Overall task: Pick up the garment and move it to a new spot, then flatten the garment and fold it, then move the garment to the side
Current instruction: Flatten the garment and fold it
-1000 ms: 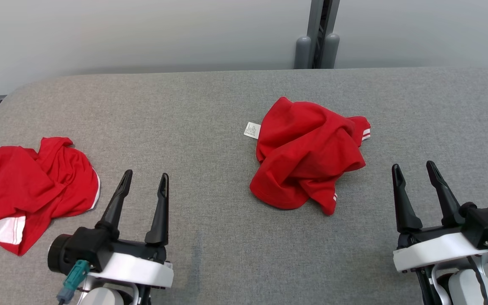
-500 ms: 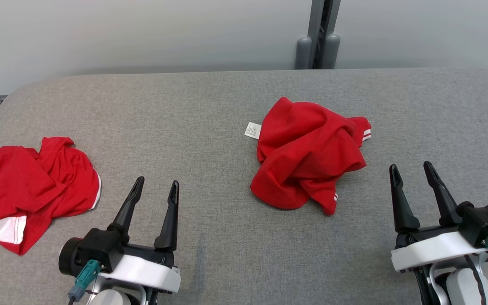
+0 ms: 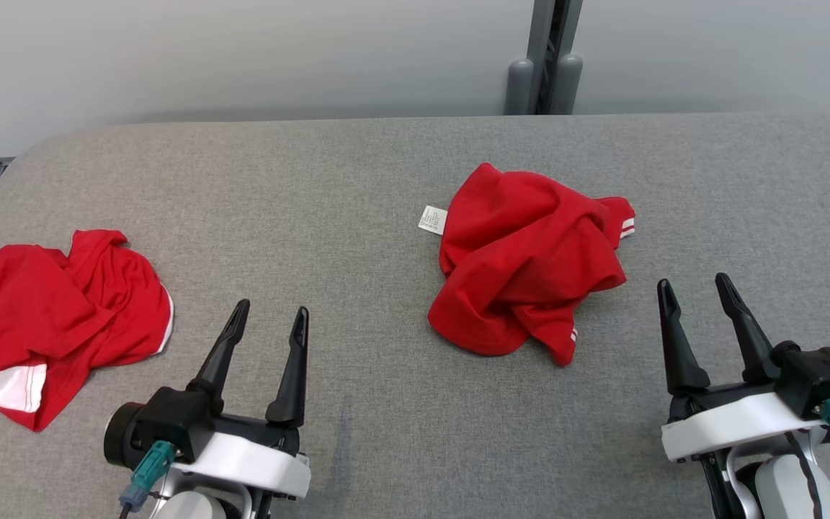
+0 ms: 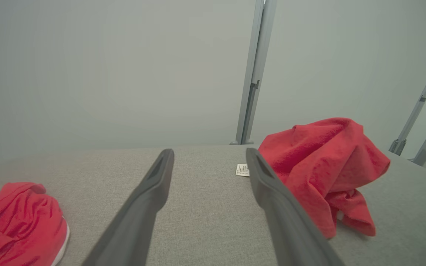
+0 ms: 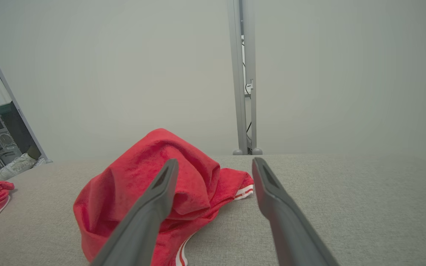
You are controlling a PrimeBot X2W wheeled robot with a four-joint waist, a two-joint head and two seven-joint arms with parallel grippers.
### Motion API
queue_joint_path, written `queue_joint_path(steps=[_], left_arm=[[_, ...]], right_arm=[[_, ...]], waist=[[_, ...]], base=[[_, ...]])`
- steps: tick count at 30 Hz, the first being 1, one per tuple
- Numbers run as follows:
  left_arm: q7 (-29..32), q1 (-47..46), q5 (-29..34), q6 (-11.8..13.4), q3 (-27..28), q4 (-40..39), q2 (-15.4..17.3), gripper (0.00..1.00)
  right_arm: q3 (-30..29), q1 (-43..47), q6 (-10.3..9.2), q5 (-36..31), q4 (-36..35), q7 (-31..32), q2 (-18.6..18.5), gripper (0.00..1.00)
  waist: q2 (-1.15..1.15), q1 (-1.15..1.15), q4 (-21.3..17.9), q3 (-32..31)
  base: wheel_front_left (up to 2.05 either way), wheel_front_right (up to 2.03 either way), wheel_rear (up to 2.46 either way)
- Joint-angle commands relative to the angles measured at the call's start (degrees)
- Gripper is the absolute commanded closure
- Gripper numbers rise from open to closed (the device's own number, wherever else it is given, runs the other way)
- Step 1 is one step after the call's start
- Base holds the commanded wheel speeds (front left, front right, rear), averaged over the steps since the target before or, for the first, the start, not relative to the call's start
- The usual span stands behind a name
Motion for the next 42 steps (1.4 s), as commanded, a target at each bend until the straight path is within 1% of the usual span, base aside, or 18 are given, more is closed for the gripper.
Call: queue_joint_path(steps=[1, 13, 19, 21, 24, 27, 31, 41, 42], left_arm=[[-0.27, -0.74, 0.36, -0.05, -0.05, 0.08, 0.19, 0.0], [-0.27, -0.34, 0.62, 0.11, -0.27, 0.17, 0.17, 0.0], [-0.27, -1.5, 0.2, -0.27, -0.87, -0.1, 0.17, 0.0], [-0.28, -1.84, -0.06, -0.31, -1.16, -0.13, 0.18, 0.0], [-0.28, -2.54, -0.39, -0.25, -1.47, -0.03, 0.19, 0.0], [-0.28, -2.87, -0.5, -0.35, -1.9, 0.19, 0.17, 0.0], [-0.28, -3.38, -0.41, -0.4, -1.91, 0.44, 0.16, 0.0], [-0.28, -4.9, -0.68, -0.08, -2.28, 0.22, 0.17, 0.0], [-0.28, -5.0, -0.74, -0.03, -2.36, 0.21, 0.17, 0.0]], right_arm=[[0.11, -0.32, -0.02, -0.13, 0.11, -0.3, -0.34, 0.0], [0.56, -0.25, -0.02, -0.11, 0.13, -0.3, -0.35, 0.0], [1.62, -0.21, -0.02, -0.28, 1.59, -0.3, -0.34, 0.0], [2.57, -0.08, -0.02, -0.3, 2.68, -0.23, -0.32, 0.0], [5.39, 0.12, -0.02, 1.44, 5.21, 1.2, -0.32, 0.0], [6.28, -0.71, -0.02, -1.13, 8.22, 1.66, -0.39, 0.0], [6.38, -1.82, -0.02, -2.24, 11.56, 1.53, -0.39, 0.0], [3.87, -5.78, -0.02, -5.59, 17.94, 2.1, -0.36, 0.0], [4.0, -6.1, -0.02, -4.77, 18.88, 2.66, -0.36, 0.1]], waist=[[0.0, 0.0, 0.05, -0.08], [0.0, 0.0, 0.42, -0.18], [0.0, 0.0, 1.45, 1.57], [0.0, 0.0, 2.14, 2.47], [0.0, 0.0, 3.25, 3.75], [0.0, 0.0, 4.37, 4.77], [0.0, 0.0, 5.61, 5.54], [0.0, 0.0, 7.62, 6.98], [0.0, 0.0, 7.74, 7.1]], base=[[0.0, 0.0, 0.0], [0.0, 0.0, 0.0], [0.0, 0.0, 0.0], [0.0, 0.0, 0.0], [0.0, 0.0, 0.0], [0.0, 0.0, 0.0], [0.0, 0.0, 0.0], [0.0, 0.0, 0.0], [0.0, 0.0, 0.0]])
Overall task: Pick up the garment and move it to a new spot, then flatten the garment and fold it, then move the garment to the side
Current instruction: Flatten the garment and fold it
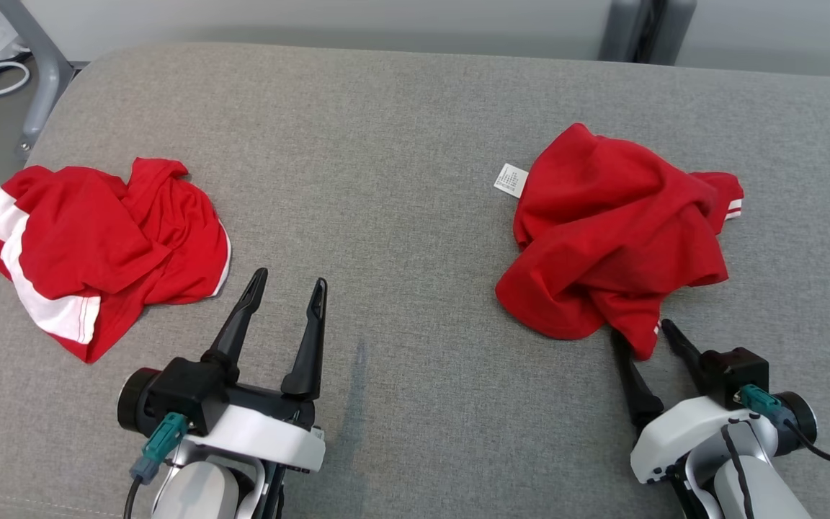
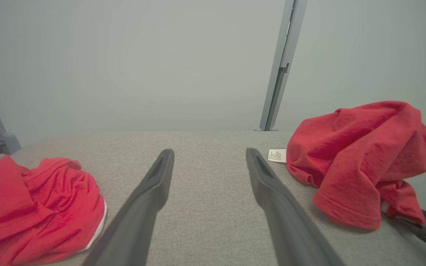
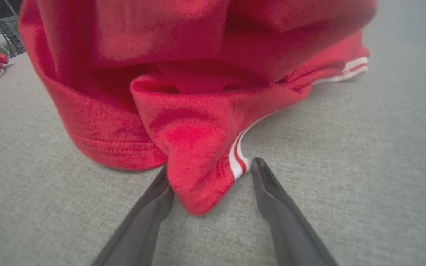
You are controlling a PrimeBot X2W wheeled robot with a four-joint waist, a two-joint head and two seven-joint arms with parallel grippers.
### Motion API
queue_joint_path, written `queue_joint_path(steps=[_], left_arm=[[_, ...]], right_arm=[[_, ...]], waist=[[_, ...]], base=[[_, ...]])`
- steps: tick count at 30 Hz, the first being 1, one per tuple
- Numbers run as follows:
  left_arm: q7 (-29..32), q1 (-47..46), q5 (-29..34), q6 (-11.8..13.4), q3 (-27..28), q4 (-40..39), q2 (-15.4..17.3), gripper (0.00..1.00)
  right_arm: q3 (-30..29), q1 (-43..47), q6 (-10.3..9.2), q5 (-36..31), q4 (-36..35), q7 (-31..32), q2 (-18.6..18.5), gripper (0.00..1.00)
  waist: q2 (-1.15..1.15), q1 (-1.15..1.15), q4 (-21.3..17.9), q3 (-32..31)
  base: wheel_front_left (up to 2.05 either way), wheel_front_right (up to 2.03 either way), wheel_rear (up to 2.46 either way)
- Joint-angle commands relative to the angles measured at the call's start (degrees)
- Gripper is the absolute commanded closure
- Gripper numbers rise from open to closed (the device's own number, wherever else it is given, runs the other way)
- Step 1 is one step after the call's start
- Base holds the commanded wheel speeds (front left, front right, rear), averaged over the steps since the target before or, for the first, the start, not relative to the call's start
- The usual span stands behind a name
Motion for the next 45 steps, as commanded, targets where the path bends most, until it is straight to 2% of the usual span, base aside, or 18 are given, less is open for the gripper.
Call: queue_joint_path(steps=[1, 2, 3, 4, 11, 16, 17, 21, 22, 24, 31, 35, 37, 42, 45], left_arm=[[-0.28, -1.15, -0.24, 0.17, -0.04, -0.12, 0.17, 0.0], [-0.28, -1.19, -0.28, 0.24, -0.12, -0.12, 0.17, 0.0], [-0.28, -1.19, -0.28, 0.24, -0.12, -0.12, 0.17, 0.0], [-0.28, -1.15, -0.3, 0.29, -0.18, -0.09, 0.17, 0.0], [-0.28, -0.43, -0.01, 0.64, 0.41, 0.4, 0.17, 0.0], [-0.28, 0.25, 0.05, 0.46, 0.35, 0.37, 0.18, 0.0], [-0.28, 0.5, -0.04, 0.5, 0.06, 0.39, 0.18, 0.0], [-0.28, 1.31, -0.18, 0.65, -0.53, 0.62, 0.18, 0.0], [-0.28, 1.31, -0.18, 0.65, -0.53, 0.62, 0.18, 0.0], [-0.28, 1.61, -0.12, 0.83, -1.05, 0.81, 0.18, 0.0], [-0.28, 2.84, -0.58, 0.85, -1.82, 0.94, 0.19, 0.0], [-0.28, 3.66, -1.16, 1.04, -1.78, 0.88, 0.18, 0.0], [-0.28, 4.06, -1.15, 1.11, -1.81, 0.94, 0.17, 0.0], [-0.28, 4.1, -1.61, 1.24, -1.63, 0.97, 0.16, 0.0], [-0.28, 3.8, -1.79, 1.32, -1.7, 1.08, 0.18, 0.0]], right_arm=[[0.13, -0.89, -0.02, 0.54, 1.26, 0.69, -0.39, 0.57], [0.04, -1.44, -0.02, 0.31, 2.03, 0.72, -0.4, 0.69], [0.04, -1.44, -0.02, 0.31, 2.03, 0.72, -0.4, 0.69], [-0.11, -1.88, -0.02, 0.04, 2.5, 0.46, -0.4, 1.0], [-3.62, -3.26, -0.02, 3.69, 1.82, -2.17, -0.46, 1.0], [-11.9, -4.48, -0.02, 5.68, -2.94, -2.54, -0.42, 1.0], [-15.47, -4.85, -0.02, 6.38, -5.06, -2.51, -0.4, 1.0], [-21.79, -7.88, -0.02, 6.0, -8.07, -2.53, -0.8, 1.0], [-21.79, -7.88, -0.02, 6.0, -8.07, -2.53, -0.8, 1.0], [-25.12, -11.42, -0.02, 5.62, -9.66, -1.06, -2.44, 1.0], [-29.6, -22.45, -0.02, 4.82, -13.32, 3.85, -7.01, 1.0], [-27.8, -28.66, -0.02, 4.01, -15.5, 5.56, -7.48, 1.0], [-25.37, -30.77, -0.02, 4.76, -16.56, 6.43, -6.07, 1.0], [-14.82, -31.4, -0.02, 5.18, -18.6, 7.54, -2.57, 1.0], [-7.53, -28.9, -0.02, 6.65, -17.28, 7.52, -0.84, 1.0]], waist=[[0.0, 0.0, 0.24, 0.23], [0.0, 0.0, 0.34, 0.28], [0.0, 0.0, 0.34, 0.28], [0.0, 0.0, 0.42, 0.29], [0.0, 0.0, -0.18, -1.06], [0.0, 0.0, -1.66, -3.04], [0.0, 0.0, -2.14, -3.94], [0.0, 0.0, -2.64, -5.69], [0.0, 0.0, -2.64, -5.69], [0.0, 0.0, -2.64, -6.56], [0.0, 0.0, -1.38, -8.12], [0.0, 0.0, -0.48, -8.75], [0.0, 0.0, -0.07, -9.07], [0.0, 0.0, 0.66, -9.23], [0.0, 0.0, 1.19, -9.25]], base=[[0.0, 0.0, 0.0], [0.0, 0.0, 0.0], [0.0, 0.0, 0.0], [0.0, 0.0, 0.0], [0.0, 0.0, 0.0], [0.0, 0.0, 0.0], [0.0, 0.0, 0.0], [0.0, 0.0, 0.0], [0.0, 0.0, 0.0], [0.0, 0.0, 0.0], [0.0, 0.0, 0.0], [0.0, 0.0, 0.0], [0.0, 0.0, 0.0], [0.0, 0.0, 0.0], [0.0, 0.0, 0.0]])
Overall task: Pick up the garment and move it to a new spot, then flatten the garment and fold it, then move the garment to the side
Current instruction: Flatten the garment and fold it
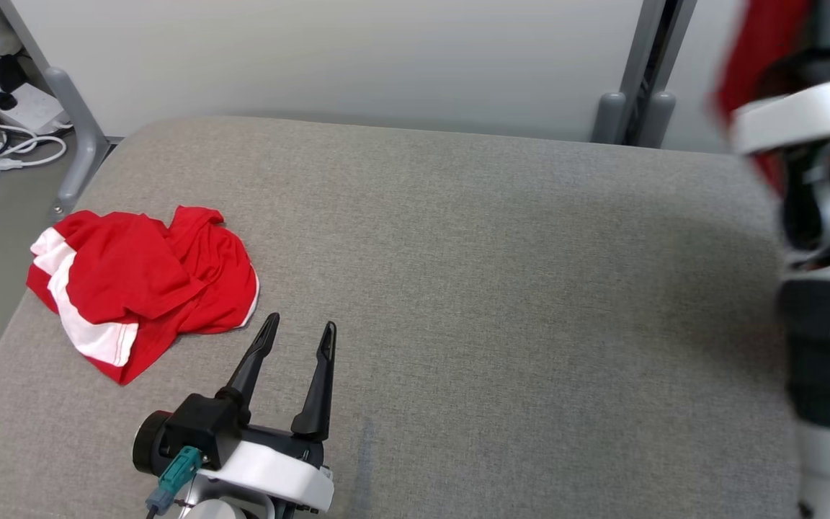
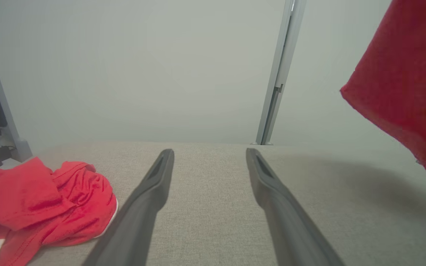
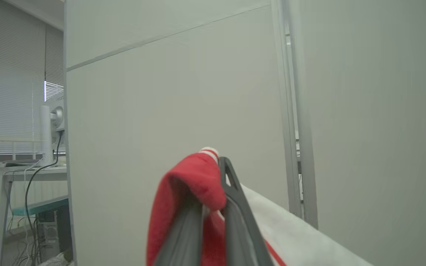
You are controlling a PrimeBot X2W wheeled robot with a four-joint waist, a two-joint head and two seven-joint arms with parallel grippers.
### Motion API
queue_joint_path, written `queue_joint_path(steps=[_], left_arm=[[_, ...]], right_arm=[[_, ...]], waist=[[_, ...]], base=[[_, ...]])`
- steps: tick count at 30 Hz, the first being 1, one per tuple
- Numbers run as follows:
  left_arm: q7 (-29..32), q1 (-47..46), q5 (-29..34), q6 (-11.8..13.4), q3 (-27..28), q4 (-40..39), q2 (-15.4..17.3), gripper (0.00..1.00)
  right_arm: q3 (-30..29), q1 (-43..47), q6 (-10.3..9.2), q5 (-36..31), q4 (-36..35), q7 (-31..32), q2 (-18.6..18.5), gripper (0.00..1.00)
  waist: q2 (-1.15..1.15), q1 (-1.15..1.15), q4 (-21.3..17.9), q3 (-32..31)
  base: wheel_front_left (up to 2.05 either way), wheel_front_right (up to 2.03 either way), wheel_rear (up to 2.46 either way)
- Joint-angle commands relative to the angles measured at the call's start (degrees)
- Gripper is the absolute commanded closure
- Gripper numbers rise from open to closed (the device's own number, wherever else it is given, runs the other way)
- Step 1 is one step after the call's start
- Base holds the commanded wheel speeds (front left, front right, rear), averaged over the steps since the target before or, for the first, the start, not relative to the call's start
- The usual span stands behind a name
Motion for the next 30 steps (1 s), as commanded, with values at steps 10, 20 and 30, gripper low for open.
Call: queue_joint_path(steps=[10, 20, 30], left_arm=[[-0.28, -1.6, -3.16, 0.81, -0.94, -1.46, 0.17, 0.0], [-0.28, -1.02, -3.38, 0.95, -0.47, -1.32, 0.19, 0.0], [-0.28, -0.65, -2.01, 0.86, 1.47, -1.83, 0.18, 0.0]], right_arm=[[27.28, 9.04, -0.02, 7.49, 11.5, -2.03, 0.86, 1.0], [51.45, 9.26, -0.03, 12.27, 18.58, 1.44, 0.76, 0.0], [49.7, 7.75, -0.03, 14.71, 20.91, -0.94, 0.79, 0.0]], waist=[[0.0, 0.0, 2.9, 1.56], [0.0, 0.0, 4.38, 1.94], [0.0, 0.0, -0.22, 0.12]], base=[[0.0, 0.0, 0.0], [0.0, 0.0, 0.0], [0.0, 0.0, 0.0]])
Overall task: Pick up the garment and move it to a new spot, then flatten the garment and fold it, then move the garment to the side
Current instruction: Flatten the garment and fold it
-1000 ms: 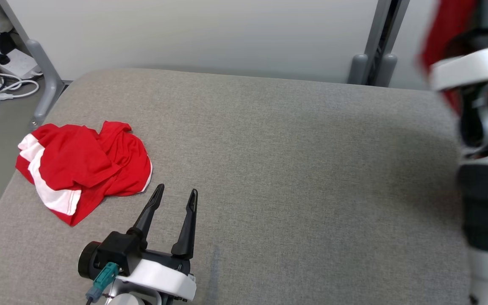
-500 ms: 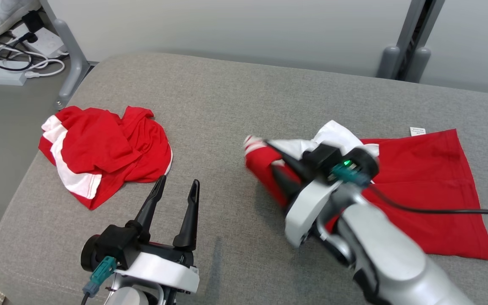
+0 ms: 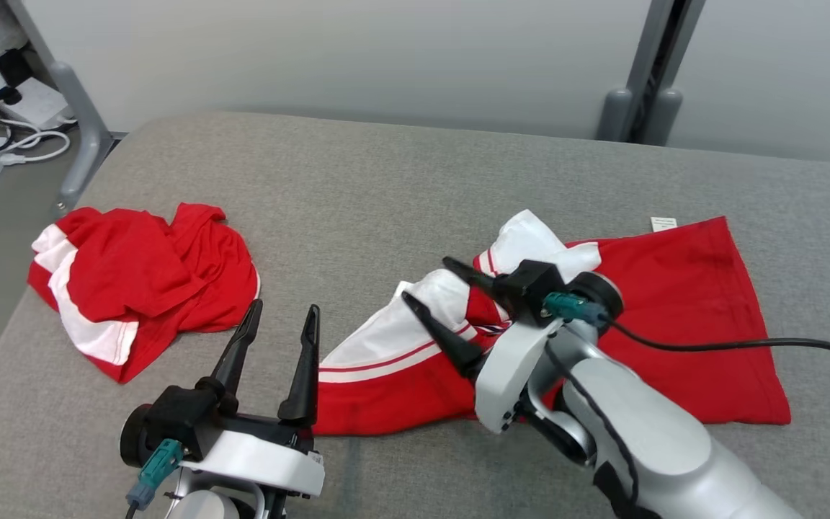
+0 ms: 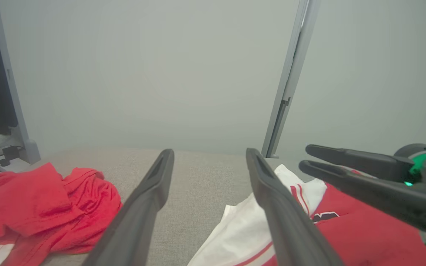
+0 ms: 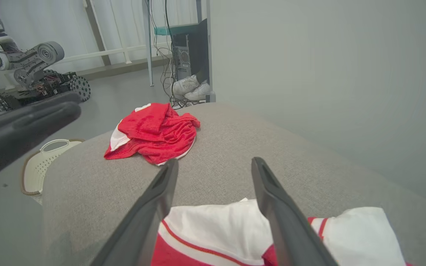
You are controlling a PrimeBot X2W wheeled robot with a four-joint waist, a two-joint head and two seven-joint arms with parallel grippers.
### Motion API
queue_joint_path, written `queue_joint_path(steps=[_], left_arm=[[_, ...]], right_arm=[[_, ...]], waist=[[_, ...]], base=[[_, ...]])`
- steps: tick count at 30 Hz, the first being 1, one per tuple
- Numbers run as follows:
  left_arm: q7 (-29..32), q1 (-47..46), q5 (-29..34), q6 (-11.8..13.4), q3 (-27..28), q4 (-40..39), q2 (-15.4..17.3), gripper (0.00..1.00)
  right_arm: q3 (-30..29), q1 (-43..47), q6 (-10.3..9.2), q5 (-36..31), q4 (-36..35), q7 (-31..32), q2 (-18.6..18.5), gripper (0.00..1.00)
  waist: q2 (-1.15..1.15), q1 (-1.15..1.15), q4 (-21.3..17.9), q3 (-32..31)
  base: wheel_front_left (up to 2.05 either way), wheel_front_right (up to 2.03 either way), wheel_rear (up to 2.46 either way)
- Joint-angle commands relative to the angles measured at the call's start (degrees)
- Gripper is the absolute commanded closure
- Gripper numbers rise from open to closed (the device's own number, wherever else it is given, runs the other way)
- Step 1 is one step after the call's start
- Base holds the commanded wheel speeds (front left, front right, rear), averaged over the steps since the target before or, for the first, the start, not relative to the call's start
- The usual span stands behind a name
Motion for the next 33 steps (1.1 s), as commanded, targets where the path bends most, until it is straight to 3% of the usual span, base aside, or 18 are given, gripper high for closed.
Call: queue_joint_path(steps=[1, 11, 19, 27, 33], left_arm=[[-0.28, -0.27, 0.38, -0.22, 0.4, -0.18, 0.19, 0.0], [-0.28, -1.29, 1.16, -0.51, 2.95, -0.17, 0.17, 0.0], [-0.28, -2.08, 1.56, -0.83, 3.81, 1.04, 0.21, 0.0], [-0.28, -3.02, 3.46, -0.2, 4.95, 4.78, 0.18, 0.0], [-0.27, -5.74, 7.19, -1.64, 3.58, 12.9, 1.18, 0.0]], right_arm=[[-2.27, 0.0, -0.04, -0.95, 0.26, -1.52, -0.45, 0.0], [-24.77, 8.14, -0.03, -7.26, -4.01, -7.91, -4.4, 0.0], [-37.86, 16.42, -0.03, -10.68, -8.06, -8.73, -3.06, 0.0], [-42.42, 20.02, -0.03, -13.14, -12.08, -8.35, -1.16, 0.0], [-42.83, 20.31, -0.03, -13.88, -13.68, -7.65, -0.66, 0.0]], waist=[[0.0, 0.0, -1.73, -0.4], [0.0, 0.0, -8.32, 0.74], [0.0, 0.0, -11.12, 2.38], [0.0, 0.0, -13.69, 4.32], [0.0, 0.0, -14.9, 5.29]], base=[[0.0, 0.0, 0.0], [0.0, 0.0, 0.0], [0.0, 0.0, 0.0], [0.0, 0.0, 0.0], [0.0, 0.0, 0.0]])
